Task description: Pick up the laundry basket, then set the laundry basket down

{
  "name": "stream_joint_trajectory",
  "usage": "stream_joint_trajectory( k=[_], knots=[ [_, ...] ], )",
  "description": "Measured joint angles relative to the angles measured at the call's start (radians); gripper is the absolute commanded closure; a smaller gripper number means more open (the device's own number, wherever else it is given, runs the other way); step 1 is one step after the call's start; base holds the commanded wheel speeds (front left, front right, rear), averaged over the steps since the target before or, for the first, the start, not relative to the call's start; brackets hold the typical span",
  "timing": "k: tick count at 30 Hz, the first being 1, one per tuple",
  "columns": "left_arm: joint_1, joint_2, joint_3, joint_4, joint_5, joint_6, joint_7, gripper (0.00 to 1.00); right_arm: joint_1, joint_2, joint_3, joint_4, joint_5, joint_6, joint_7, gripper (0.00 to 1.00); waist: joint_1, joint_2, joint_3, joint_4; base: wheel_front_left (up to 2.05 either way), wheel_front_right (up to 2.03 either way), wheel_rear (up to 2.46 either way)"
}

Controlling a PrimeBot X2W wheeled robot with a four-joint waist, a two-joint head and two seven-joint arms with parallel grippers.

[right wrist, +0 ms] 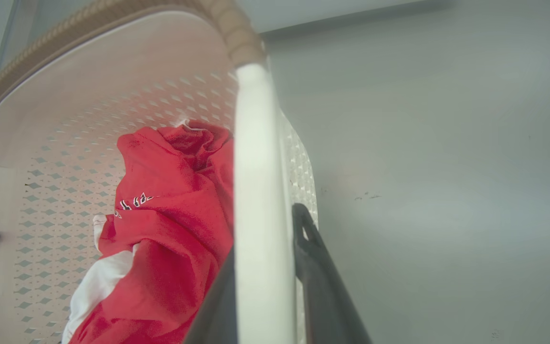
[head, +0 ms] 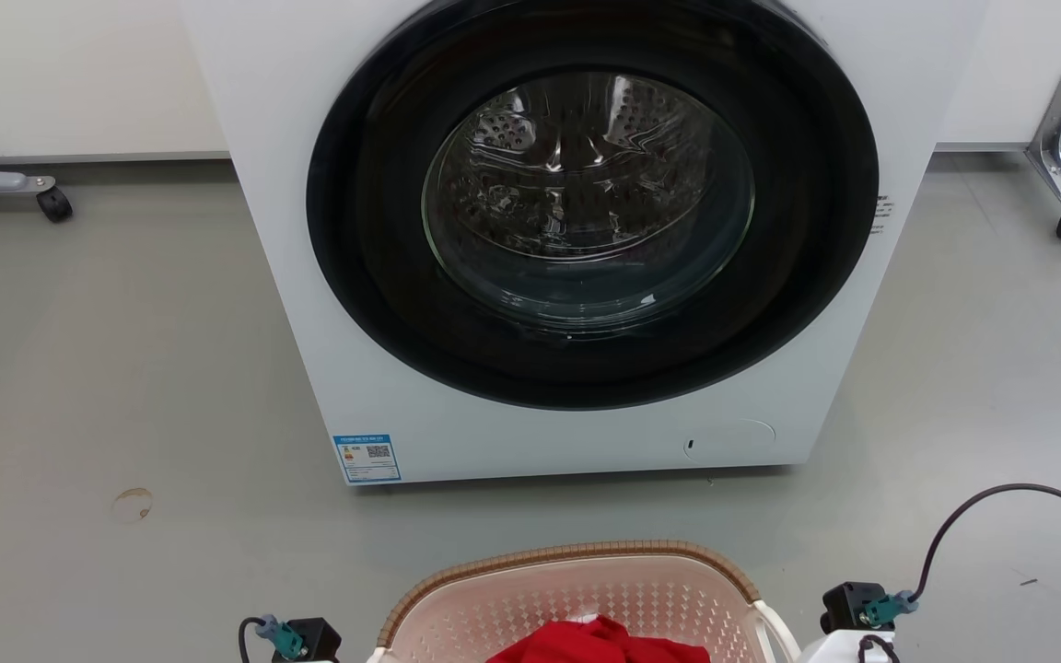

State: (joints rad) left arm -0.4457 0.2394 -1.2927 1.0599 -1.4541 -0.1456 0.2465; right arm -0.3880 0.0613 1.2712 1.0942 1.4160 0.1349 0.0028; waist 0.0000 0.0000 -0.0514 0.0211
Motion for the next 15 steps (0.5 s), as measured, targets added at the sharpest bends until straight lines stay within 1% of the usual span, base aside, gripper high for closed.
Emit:
stream_joint_trajectory(
  k=[15],
  knots=[
    [-0.002,0.003,0.002,0.021,-0.016,-0.001,0.027,1.0,0.001,0.005,0.012,0.0,0.012,0.004,0.01,1.0,0.0,0.0,0.013,-0.004,0.0,0.0,0.0]
  ],
)
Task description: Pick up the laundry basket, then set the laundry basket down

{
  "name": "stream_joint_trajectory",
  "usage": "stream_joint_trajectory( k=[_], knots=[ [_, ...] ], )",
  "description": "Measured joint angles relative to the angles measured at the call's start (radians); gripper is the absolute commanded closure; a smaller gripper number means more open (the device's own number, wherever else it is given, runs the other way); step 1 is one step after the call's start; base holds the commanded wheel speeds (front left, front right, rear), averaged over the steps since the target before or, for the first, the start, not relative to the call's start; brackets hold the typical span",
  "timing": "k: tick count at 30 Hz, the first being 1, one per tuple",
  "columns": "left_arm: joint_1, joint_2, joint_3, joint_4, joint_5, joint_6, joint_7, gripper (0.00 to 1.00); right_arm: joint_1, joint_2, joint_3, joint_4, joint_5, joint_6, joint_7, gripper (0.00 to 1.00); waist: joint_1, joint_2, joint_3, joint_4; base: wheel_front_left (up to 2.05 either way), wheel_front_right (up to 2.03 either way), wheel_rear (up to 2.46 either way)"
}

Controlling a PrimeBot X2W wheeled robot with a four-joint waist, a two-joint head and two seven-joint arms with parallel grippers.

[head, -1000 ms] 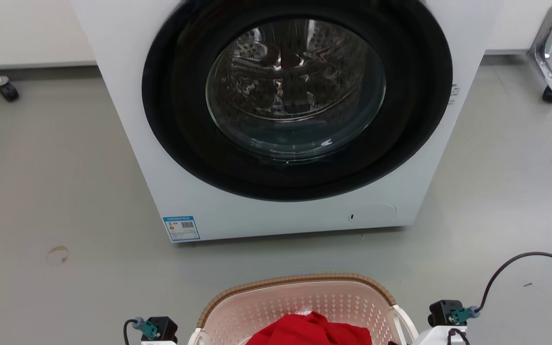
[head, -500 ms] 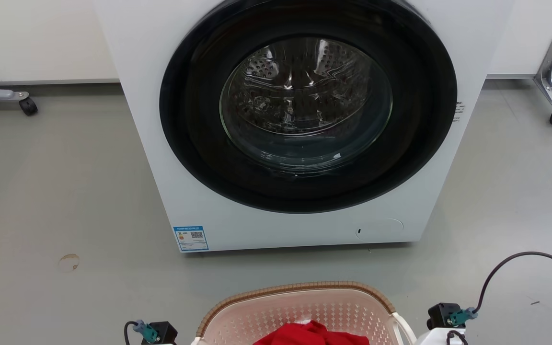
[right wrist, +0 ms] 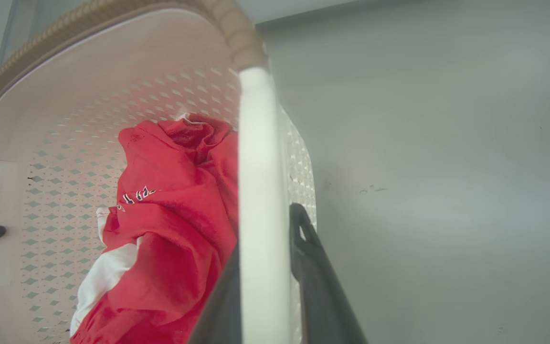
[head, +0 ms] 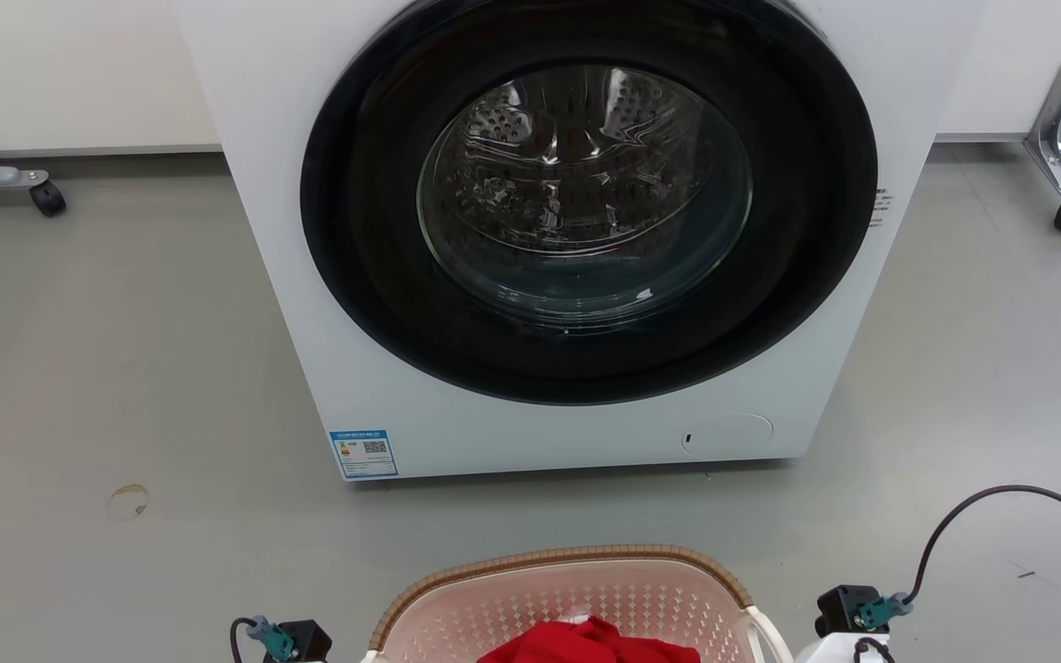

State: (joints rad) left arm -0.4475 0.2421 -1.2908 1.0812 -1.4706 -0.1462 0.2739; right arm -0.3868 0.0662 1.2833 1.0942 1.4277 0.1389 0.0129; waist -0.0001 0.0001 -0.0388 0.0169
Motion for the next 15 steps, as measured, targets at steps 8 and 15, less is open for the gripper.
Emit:
stream_joint_trajectory(
  k=[8,15],
  knots=[
    [0.0,-0.001,0.0,0.004,-0.001,0.0,0.008,1.0,0.0,0.0,0.002,0.0,0.006,0.0,0.0,1.0,0.0,0.0,0.002,-0.001,0.0,0.0,0.0],
    [0.0,-0.001,0.0,0.005,-0.001,0.0,0.009,1.0,0.0,0.0,0.003,0.0,0.007,0.0,0.001,1.0,0.0,0.0,0.003,0.0,0.0,0.0,0.0]
  ],
)
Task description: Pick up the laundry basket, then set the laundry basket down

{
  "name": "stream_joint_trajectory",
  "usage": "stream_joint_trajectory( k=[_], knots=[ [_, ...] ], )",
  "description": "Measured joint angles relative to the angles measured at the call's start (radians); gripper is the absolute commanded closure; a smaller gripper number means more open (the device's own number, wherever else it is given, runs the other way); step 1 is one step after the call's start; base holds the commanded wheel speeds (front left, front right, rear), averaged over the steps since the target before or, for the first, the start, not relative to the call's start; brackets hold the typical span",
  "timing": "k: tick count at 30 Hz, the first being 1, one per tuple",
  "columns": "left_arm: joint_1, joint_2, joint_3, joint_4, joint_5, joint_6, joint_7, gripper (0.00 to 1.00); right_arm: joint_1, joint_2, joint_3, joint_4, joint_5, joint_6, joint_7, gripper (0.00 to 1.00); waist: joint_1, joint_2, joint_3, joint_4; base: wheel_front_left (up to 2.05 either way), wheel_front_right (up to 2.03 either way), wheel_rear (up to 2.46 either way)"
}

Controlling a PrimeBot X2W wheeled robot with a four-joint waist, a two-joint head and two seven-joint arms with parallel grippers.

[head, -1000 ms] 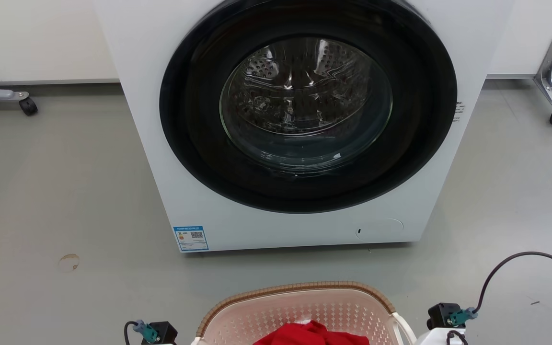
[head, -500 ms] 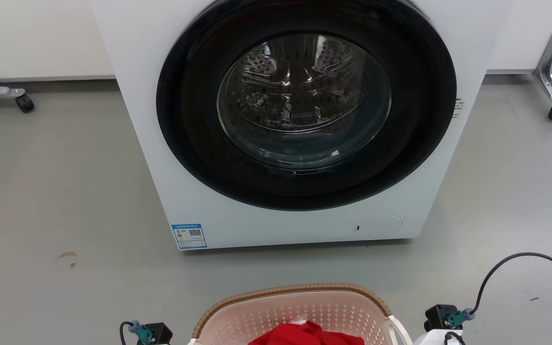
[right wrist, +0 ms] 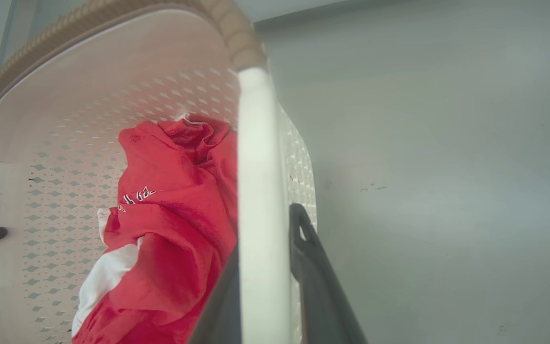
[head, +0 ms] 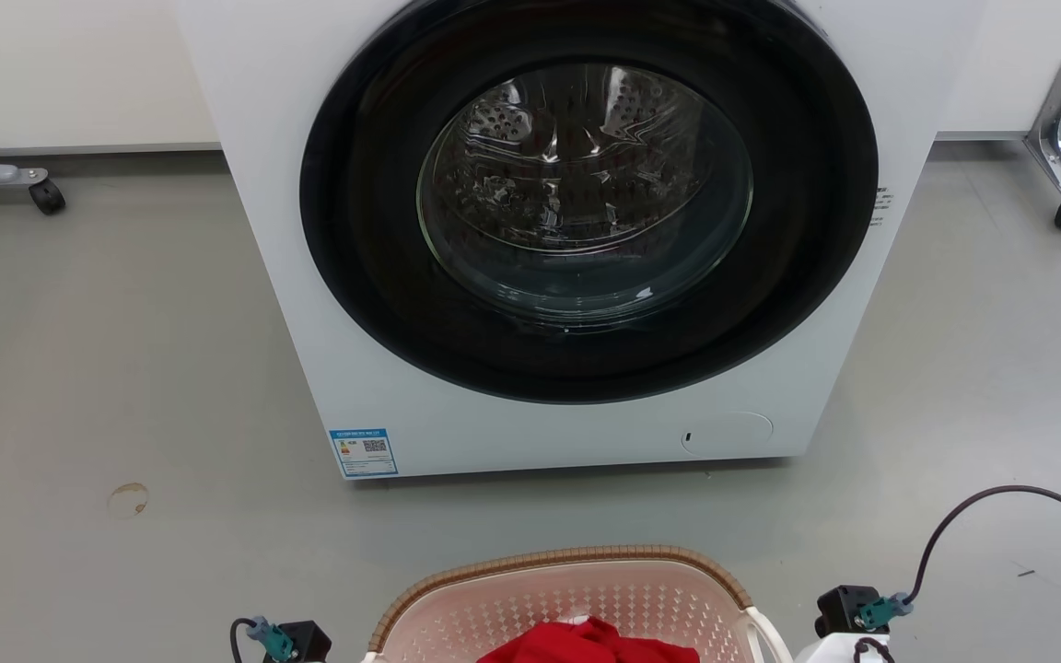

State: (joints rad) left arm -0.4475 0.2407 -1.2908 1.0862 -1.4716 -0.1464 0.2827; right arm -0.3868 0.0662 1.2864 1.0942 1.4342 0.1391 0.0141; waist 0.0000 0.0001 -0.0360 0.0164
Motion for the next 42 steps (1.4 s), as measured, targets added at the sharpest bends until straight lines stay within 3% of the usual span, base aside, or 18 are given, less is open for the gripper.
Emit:
stream_joint_trajectory(
  k=[42],
  knots=[
    [-0.005,-0.006,0.0,0.011,0.0,0.0,0.016,1.0,0.0,0.0,0.002,0.002,0.0,0.0,0.009,1.0,0.0,0.0,0.018,0.005,0.0,0.0,0.0]
  ],
)
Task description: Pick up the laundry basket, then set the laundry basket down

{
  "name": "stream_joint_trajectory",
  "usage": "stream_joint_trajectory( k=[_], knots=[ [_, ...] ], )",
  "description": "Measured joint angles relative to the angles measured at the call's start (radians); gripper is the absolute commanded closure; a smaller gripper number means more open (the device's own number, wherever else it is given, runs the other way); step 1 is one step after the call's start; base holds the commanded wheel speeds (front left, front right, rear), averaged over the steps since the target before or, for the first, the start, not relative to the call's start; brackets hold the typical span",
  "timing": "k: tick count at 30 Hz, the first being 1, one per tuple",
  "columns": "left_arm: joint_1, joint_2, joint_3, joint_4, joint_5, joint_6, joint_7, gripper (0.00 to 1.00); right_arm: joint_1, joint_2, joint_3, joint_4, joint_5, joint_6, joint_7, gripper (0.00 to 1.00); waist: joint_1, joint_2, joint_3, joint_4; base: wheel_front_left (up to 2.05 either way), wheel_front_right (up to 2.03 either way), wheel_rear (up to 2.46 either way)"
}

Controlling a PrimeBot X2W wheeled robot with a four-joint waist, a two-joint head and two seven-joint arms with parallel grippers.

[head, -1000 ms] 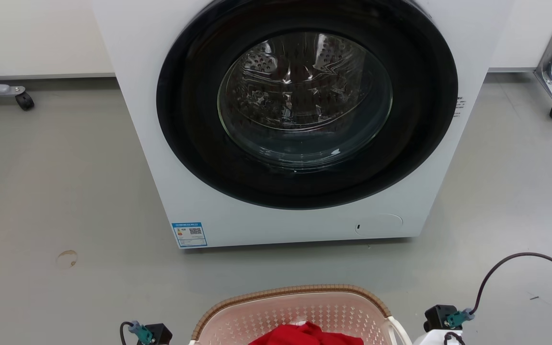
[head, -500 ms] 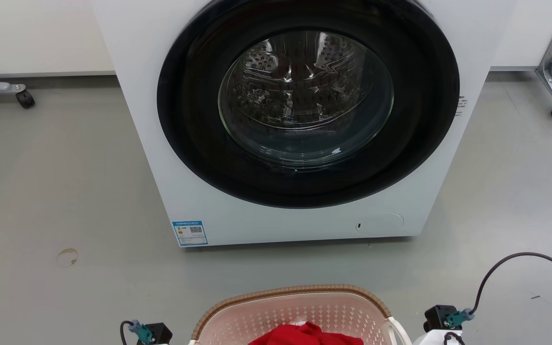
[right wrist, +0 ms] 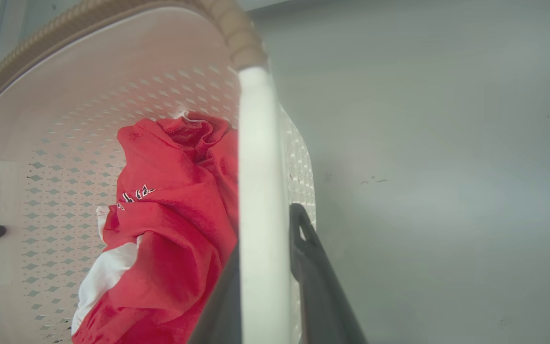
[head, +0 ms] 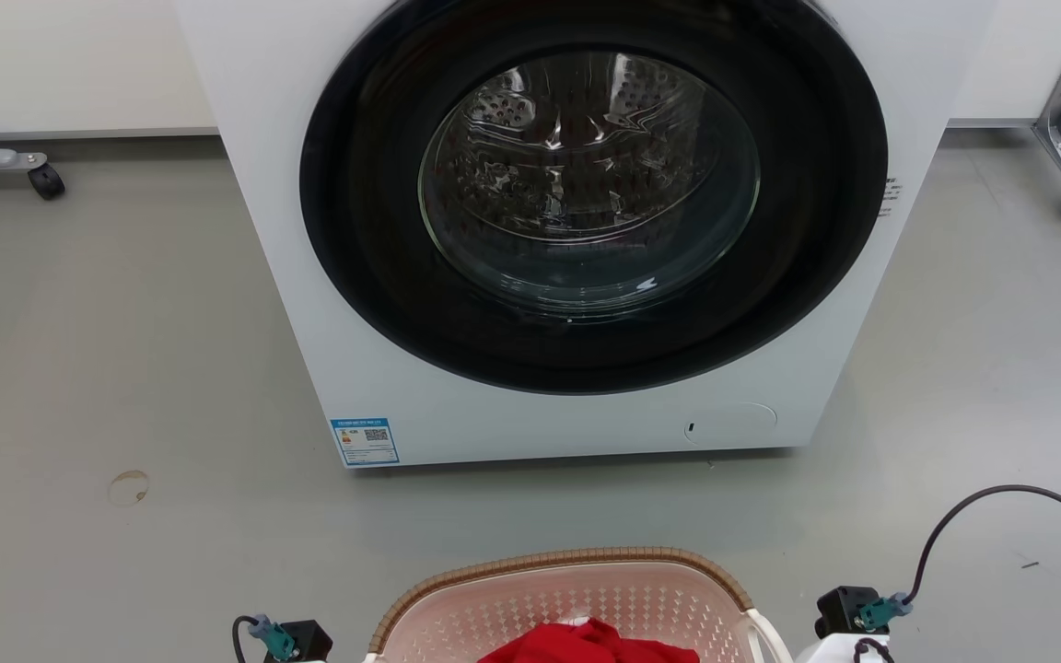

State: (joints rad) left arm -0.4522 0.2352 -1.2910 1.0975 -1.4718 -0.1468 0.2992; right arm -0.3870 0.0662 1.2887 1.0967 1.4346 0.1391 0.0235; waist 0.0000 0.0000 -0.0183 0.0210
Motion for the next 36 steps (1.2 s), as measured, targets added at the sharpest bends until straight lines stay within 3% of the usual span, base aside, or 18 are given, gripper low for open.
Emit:
stream_joint_trajectory(
  k=[16,36],
  knots=[
    [-0.019,-0.001,0.0,-0.001,0.002,0.0,-0.001,1.0,-0.022,0.0,0.001,0.008,0.0,0.001,-0.009,1.0,0.0,0.0,0.06,0.002,0.0,0.0,0.0],
    [-0.232,0.005,-0.001,-0.04,0.083,0.0,-0.086,1.0,-0.238,-0.003,0.001,0.061,-0.001,0.005,-0.08,1.0,0.0,0.0,0.287,0.038,0.0,0.0,0.0]
  ],
)
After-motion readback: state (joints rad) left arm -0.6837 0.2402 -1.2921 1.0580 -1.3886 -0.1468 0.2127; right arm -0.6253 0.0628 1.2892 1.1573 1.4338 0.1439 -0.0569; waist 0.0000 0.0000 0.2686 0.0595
